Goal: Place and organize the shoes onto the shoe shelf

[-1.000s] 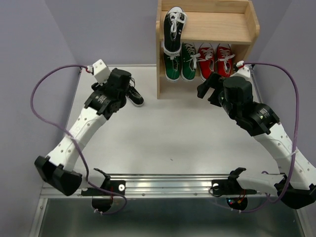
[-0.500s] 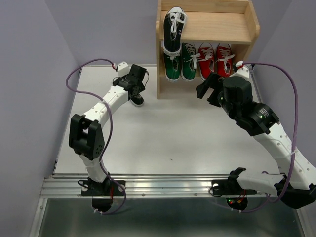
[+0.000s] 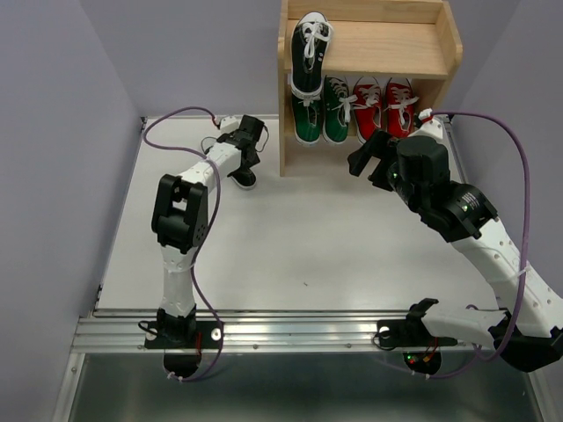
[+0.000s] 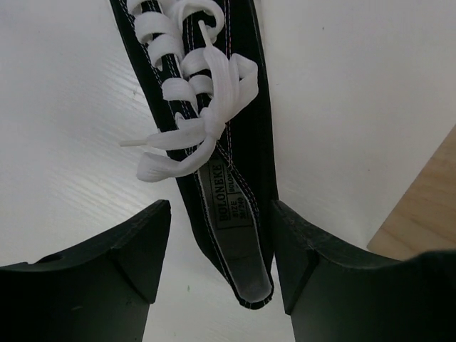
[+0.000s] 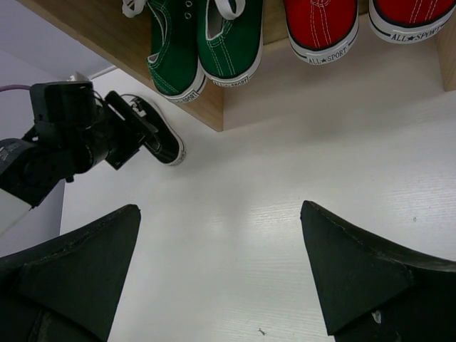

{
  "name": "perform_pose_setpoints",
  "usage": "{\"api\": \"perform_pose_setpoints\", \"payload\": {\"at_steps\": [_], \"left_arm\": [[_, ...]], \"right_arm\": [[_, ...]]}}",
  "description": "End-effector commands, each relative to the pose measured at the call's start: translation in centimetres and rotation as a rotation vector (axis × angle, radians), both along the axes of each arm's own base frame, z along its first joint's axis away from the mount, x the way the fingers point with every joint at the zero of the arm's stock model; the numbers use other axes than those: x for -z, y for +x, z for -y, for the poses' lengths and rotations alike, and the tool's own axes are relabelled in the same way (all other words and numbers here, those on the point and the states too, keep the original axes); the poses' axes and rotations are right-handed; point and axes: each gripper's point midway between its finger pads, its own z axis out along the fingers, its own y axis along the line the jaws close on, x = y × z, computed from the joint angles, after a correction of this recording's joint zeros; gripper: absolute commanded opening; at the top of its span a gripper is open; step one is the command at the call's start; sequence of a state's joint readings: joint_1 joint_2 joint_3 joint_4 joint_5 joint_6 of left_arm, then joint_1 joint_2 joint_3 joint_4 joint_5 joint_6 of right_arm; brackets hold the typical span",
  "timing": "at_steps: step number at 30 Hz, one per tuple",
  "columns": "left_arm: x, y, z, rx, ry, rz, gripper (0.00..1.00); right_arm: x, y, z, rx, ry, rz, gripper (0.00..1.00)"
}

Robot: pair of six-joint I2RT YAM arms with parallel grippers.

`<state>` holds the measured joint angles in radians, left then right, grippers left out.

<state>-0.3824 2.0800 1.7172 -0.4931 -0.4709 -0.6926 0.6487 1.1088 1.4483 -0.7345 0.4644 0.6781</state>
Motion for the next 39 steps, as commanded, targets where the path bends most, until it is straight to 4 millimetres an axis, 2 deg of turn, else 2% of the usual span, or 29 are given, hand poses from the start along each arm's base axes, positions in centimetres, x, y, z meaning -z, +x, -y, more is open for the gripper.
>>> {"api": "perform_pose_setpoints", "payload": {"at_steps": [1, 2, 7, 8, 9, 10, 11, 12, 16, 17, 18, 19, 20, 21, 23, 25, 26, 27, 29, 30, 34, 35, 37, 38, 39], "left_arm": [[-0.4, 0.0, 0.2, -0.005, -0.011, 0.004, 0.67], [0.4, -0.7, 0.0, -0.005, -0.005, -0.016, 0.65], [1.1, -1.6, -0.2, 0.0, -0.013, -0.017, 0.55], [1.5, -1.7, -0.3, -0.001, -0.008, -0.03, 0.51], [1.8, -1.9, -0.3, -0.001, -0.003, -0.043, 0.38], [2.0, -2.1, -0.3, 0.002, -0.002, -0.048, 0.3], [2.2, -2.4, -0.2, 0.003, -0.004, -0.055, 0.09], [2.0, -2.5, -0.1, 0.006, -0.008, -0.051, 0.0], [0.4, -3.9, 0.7, 0.013, -0.009, -0.025, 0.0], [-1.0, -4.3, 1.0, 0.017, -0.018, 0.0, 0.0], [-1.0, -5.3, 0.9, 0.015, -0.005, -0.011, 0.0], [-2.2, -5.9, 1.6, 0.014, -0.02, 0.012, 0.0], [-2.3, -6.6, 1.9, 0.014, -0.025, 0.01, 0.0], [-1.8, -7.9, 1.8, 0.011, -0.018, -0.026, 0.0], [-2.0, -9.8, 3.4, 0.014, -0.056, -0.034, 0.0], [-0.9, -12.4, 4.2, 0.025, -0.057, -0.084, 0.0], [-1.1, -13.8, 5.9, 0.024, -0.091, -0.081, 0.0], [0.1, -15.5, 6.2, 0.028, -0.094, -0.127, 0.0], [0.8, -17.5, 7.6, 0.025, -0.139, -0.157, 0.0], [1.6, -19.4, 8.8, 0.062, -0.143, -0.194, 0.0], [2.3, -23.3, 12.4, 0.16, -0.19, -0.259, 0.0], [2.4, -23.9, 13.2, 0.185, -0.205, -0.271, 0.03], [1.9, -25.2, 15.2, 0.263, -0.255, -0.283, 0.17], [1.5, -25.5, 15.9, 0.296, -0.272, -0.285, 0.42], [1.0, -25.6, 16.3, 0.307, -0.284, -0.278, 0.49]], "right_arm": [[-1.4, -0.3, 0.0, -0.007, 0.03, 0.027, 1.0], [-1.2, -0.3, 0.1, -0.005, 0.028, 0.024, 1.0], [-1.0, -0.4, 0.3, 0.002, 0.023, 0.022, 1.0], [-1.0, -0.4, 0.3, 0.004, 0.022, 0.022, 1.0], [-0.9, -0.4, 0.3, 0.003, 0.024, 0.022, 1.0], [-0.9, -0.4, 0.3, 0.003, 0.024, 0.022, 1.0], [-0.9, -0.3, 0.2, 0.002, 0.023, 0.022, 1.0], [-0.9, -0.4, 0.3, 0.002, 0.02, 0.021, 1.0], [-1.0, -0.3, 0.2, 0.001, 0.02, 0.022, 1.0], [-1.0, -0.3, 0.3, 0.002, 0.019, 0.024, 1.0], [-1.0, -0.3, 0.3, 0.002, 0.017, 0.024, 1.0], [-1.0, -0.3, 0.2, 0.002, 0.017, 0.024, 1.0], [-1.0, -0.2, 0.2, 0.0, 0.017, 0.025, 1.0], [-0.8, -0.2, 0.1, -0.002, 0.015, 0.023, 1.0], [-0.6, -0.1, 0.0, -0.005, 0.009, 0.019, 1.0], [-0.5, -0.1, 0.1, -0.003, 0.009, 0.018, 1.0], [-0.5, -0.1, 0.1, -0.002, 0.008, 0.019, 1.0], [-0.3, -0.1, 0.1, -0.001, 0.009, 0.016, 1.0], [-0.2, -0.1, 0.1, 0.001, 0.006, 0.014, 1.0], [-0.1, -0.2, 0.2, 0.001, 0.004, 0.014, 1.0], [-0.1, -0.2, 0.4, 0.005, 0.001, 0.014, 1.0], [0.1, -0.2, 0.4, 0.007, -0.003, 0.011, 1.0], [0.2, -0.3, 0.5, 0.008, -0.007, 0.007, 1.0], [0.2, -0.4, 0.5, 0.008, -0.005, 0.006, 1.0], [0.2, -0.4, 0.6, 0.009, -0.008, 0.006, 1.0]]}}
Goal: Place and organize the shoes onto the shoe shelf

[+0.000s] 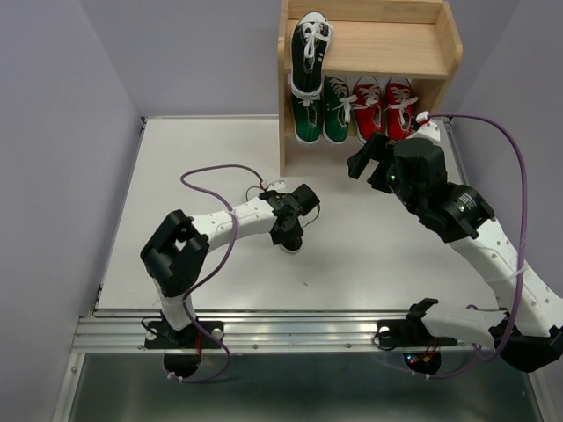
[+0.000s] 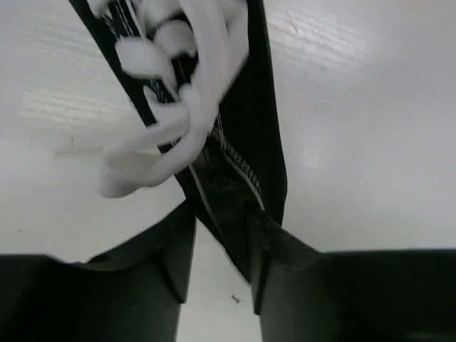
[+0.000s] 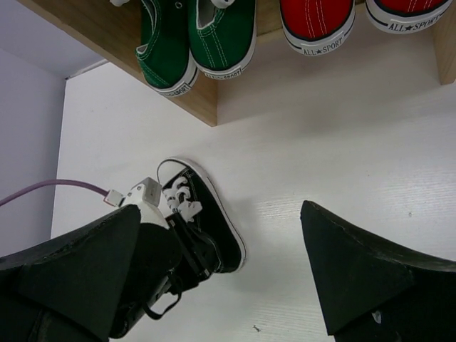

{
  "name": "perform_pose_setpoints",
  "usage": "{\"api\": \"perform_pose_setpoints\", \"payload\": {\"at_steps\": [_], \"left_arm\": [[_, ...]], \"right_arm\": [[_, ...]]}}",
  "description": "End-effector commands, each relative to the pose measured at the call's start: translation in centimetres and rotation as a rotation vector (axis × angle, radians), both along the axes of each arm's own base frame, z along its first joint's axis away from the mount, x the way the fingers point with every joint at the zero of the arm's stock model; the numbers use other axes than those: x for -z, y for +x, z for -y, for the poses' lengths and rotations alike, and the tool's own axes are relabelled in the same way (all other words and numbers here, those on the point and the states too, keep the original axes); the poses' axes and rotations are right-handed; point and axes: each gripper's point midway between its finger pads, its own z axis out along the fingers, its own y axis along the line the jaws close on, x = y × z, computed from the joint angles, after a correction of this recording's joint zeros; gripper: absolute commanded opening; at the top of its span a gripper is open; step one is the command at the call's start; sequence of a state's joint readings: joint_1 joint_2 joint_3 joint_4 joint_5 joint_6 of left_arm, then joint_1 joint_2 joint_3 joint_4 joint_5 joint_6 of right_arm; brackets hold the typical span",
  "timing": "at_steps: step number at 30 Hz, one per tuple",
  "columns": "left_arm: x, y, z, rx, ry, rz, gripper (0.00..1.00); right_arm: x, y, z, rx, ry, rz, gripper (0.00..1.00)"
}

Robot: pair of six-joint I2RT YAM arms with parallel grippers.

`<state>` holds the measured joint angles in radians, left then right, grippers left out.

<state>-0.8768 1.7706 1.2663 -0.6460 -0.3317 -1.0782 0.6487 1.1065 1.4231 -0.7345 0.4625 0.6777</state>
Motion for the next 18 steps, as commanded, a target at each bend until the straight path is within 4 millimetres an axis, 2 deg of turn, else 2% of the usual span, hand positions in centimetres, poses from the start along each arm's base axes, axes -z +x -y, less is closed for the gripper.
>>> {"api": "perform_pose_setpoints", "payload": {"at_steps": [1, 2, 3, 4, 5, 7, 11, 12, 14, 15, 16, 18], "left_arm": [[-2.9, -2.4, 2.9, 0.078, -0.146, -0.024, 0.55], [-4.2, -2.3, 3.1, 0.087, -0.165, -0.004, 0.69], [-4.8, -2.4, 3.0, 0.094, -0.171, 0.005, 0.76], [-5.6, -2.3, 2.9, 0.098, -0.177, 0.021, 0.77], [-7.1, -2.2, 2.6, 0.099, -0.193, 0.055, 0.84], [-9.2, -2.0, 2.0, 0.097, -0.198, 0.093, 0.85], [-14.0, -1.5, -1.0, 0.067, -0.173, 0.196, 0.86], [-14.8, -1.0, -2.5, 0.042, -0.15, 0.221, 0.86], [-16.6, -0.4, -4.4, 0.014, -0.154, 0.264, 0.86], [-16.9, 0.4, -6.4, -0.026, -0.131, 0.276, 0.86], [-17.8, 0.7, -7.8, -0.053, -0.134, 0.298, 0.85], [-18.1, 1.3, -10.4, -0.108, -0.113, 0.315, 0.85]], "right_arm": [[-0.7, -0.5, 0.7, 0.012, 0.007, 0.024, 1.0], [-0.4, -0.6, 0.8, 0.011, 0.0, 0.017, 1.0], [-0.4, -0.7, 0.9, 0.009, -0.005, 0.016, 1.0], [-0.2, -0.8, 0.9, 0.006, -0.008, 0.013, 1.0], [0.3, -0.9, 0.8, -0.001, -0.018, 0.0, 1.0], [0.8, -1.0, 0.6, -0.027, -0.041, -0.009, 1.0], [3.0, -1.4, -1.8, -0.183, -0.078, -0.058, 1.0], [4.6, -1.4, -2.4, -0.224, -0.112, -0.086, 1.0], [6.2, -1.8, -4.2, -0.336, -0.12, -0.119, 1.0], [8.1, -1.7, -4.9, -0.384, -0.157, -0.158, 1.0], [8.9, -2.2, -6.1, -0.456, -0.155, -0.175, 1.0], [10.5, -2.6, -7.3, -0.524, -0.186, -0.205, 1.0]]}}
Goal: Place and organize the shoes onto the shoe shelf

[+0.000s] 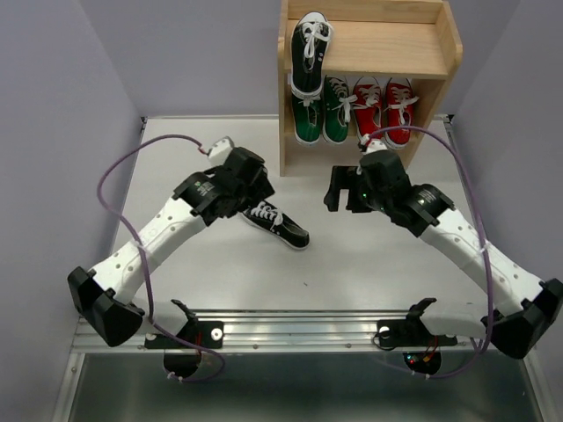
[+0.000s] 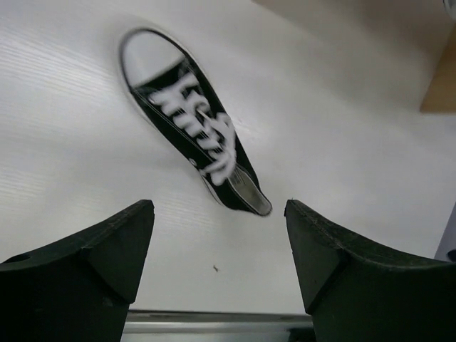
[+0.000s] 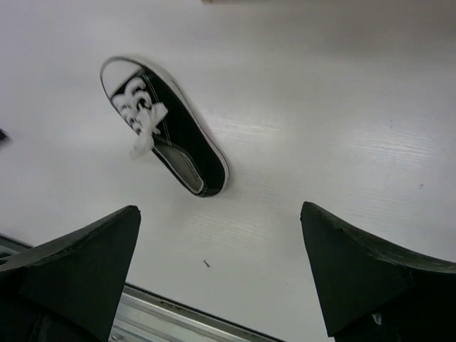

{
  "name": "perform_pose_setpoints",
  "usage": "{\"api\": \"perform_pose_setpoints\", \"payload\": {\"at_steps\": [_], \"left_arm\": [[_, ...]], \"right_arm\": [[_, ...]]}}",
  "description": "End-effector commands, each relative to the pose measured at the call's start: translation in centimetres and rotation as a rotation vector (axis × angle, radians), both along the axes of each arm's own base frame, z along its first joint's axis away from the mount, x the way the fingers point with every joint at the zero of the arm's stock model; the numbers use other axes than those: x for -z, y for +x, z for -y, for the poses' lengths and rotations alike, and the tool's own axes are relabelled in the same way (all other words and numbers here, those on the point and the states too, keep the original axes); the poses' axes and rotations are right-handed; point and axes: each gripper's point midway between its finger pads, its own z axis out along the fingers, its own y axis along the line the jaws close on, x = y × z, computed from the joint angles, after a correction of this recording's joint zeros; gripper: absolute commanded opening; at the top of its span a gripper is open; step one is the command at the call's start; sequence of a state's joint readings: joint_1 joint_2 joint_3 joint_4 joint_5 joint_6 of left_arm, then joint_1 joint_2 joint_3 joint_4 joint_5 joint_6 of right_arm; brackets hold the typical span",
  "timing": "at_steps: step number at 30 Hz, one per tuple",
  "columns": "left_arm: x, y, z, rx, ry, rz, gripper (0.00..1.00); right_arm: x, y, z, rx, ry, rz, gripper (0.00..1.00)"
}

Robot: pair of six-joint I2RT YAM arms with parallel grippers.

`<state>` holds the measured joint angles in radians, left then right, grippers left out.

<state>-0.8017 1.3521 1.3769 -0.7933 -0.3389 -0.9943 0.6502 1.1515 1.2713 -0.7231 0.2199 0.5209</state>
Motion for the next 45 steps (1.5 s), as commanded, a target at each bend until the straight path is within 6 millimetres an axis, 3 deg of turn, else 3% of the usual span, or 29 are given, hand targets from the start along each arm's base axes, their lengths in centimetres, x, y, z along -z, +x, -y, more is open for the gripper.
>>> {"api": "perform_pose_setpoints", "payload": {"at_steps": [1, 4, 5, 8, 11, 19, 31, 34, 37, 41, 45], "left_arm": [[-1.4, 1.7, -8.5, -0.173, 0.119, 0.043, 0.85], [-2.8, 2.1, -11.5, -0.246, 0.12, 0.093, 0.85], [-3.3, 2.2, -12.8, -0.276, 0.119, 0.109, 0.85], [-3.9, 2.5, -14.3, -0.321, 0.117, 0.13, 0.85], [-4.1, 2.6, -14.7, -0.333, 0.103, 0.14, 0.85], [-3.1, 2.7, -14.4, -0.322, 0.084, 0.135, 0.85], [-2.3, 2.5, -14.2, -0.308, 0.074, 0.132, 0.84], [-2.1, 2.6, -14.2, -0.309, 0.074, 0.131, 0.84], [-2.0, 2.7, -14.1, -0.302, 0.073, 0.13, 0.84], [-1.5, 2.8, -13.9, -0.293, 0.078, 0.12, 0.84], [-1.4, 2.9, -14.0, -0.292, 0.08, 0.121, 0.84]], "right_arm": [[3.6, -1.1, -4.6, -0.284, -0.063, -0.056, 1.0], [5.5, -2.5, -7.2, -0.422, -0.165, -0.047, 1.0], [6.9, -2.6, -8.3, -0.448, -0.205, -0.053, 1.0], [10.2, -1.5, -9.1, -0.467, -0.285, -0.078, 1.0], [13.3, -0.7, -9.7, -0.474, -0.346, -0.104, 1.0], [18.4, 0.5, -10.7, -0.469, -0.395, -0.148, 0.98], [19.8, 1.6, -13.3, -0.502, -0.351, -0.114, 0.71], [20.1, 1.3, -13.7, -0.514, -0.354, -0.118, 0.58], [20.4, 0.7, -14.1, -0.525, -0.361, -0.122, 0.29], [19.4, 0.5, -13.8, -0.506, -0.367, -0.099, 0.01], [16.7, -0.4, -14.2, -0.541, -0.357, -0.061, 0.01]]}}
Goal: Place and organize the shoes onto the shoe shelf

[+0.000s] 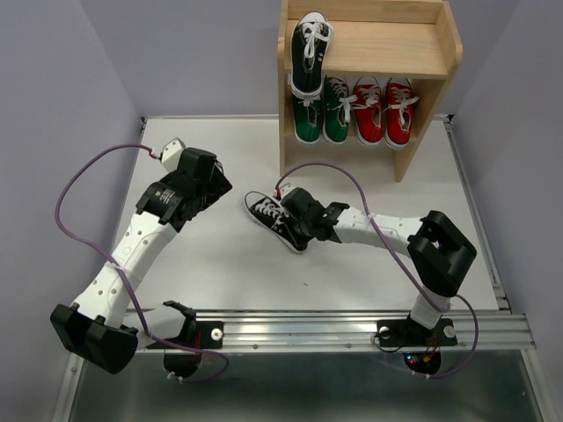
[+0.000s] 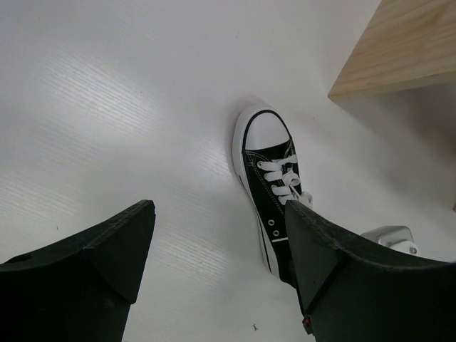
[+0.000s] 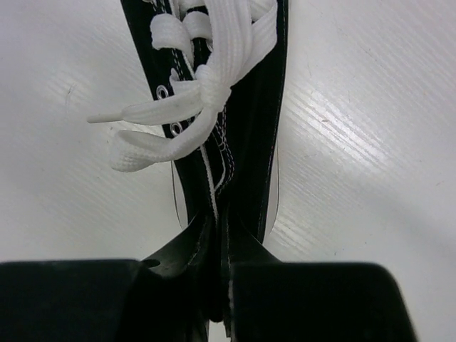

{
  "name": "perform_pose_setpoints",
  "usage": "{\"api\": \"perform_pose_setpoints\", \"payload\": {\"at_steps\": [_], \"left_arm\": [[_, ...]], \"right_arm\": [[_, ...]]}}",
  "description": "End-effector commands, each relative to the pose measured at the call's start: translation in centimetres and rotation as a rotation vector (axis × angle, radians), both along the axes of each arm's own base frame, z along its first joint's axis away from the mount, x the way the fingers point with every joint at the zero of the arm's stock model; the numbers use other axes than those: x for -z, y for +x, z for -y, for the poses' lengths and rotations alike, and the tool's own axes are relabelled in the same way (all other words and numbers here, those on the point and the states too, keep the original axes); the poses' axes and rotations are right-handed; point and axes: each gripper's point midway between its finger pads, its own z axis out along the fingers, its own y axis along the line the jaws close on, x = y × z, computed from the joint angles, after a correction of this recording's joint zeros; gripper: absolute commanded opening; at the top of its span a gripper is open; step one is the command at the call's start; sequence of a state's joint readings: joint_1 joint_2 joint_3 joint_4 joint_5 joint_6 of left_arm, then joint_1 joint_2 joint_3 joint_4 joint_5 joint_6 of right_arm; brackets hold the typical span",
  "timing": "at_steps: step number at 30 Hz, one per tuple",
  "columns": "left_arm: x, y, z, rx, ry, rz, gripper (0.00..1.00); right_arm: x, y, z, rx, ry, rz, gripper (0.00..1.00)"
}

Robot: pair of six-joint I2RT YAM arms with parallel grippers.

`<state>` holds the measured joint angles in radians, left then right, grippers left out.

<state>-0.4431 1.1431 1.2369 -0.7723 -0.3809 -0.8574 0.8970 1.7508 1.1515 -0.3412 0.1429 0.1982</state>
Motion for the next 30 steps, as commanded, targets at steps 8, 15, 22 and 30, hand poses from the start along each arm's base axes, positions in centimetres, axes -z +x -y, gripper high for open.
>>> {"api": "perform_pose_setpoints", "payload": {"at_steps": [8, 15, 22, 30], "left_arm": [[-2.4, 0.8, -1.9, -0.033, 0.05, 0.065, 0.84], [-5.4, 1.7, -4.0, -0.084, 0.079, 0.125, 0.84], [-6.8, 2.1, -5.8, -0.127, 0.09, 0.157, 0.84], [-6.5, 2.2, -5.9, -0.127, 0.077, 0.152, 0.84]], "right_arm": [[-14.4, -1.7, -0.1, -0.09, 0.193, 0.17, 0.01], [-22.1, -5.1, 2.1, -0.184, 0.251, 0.178, 0.01], [-30.5, -7.5, 4.0, -0.25, 0.379, 0.284, 0.01], [-40.1, -7.2, 5.9, -0.19, 0.523, 0.503, 0.01]]}}
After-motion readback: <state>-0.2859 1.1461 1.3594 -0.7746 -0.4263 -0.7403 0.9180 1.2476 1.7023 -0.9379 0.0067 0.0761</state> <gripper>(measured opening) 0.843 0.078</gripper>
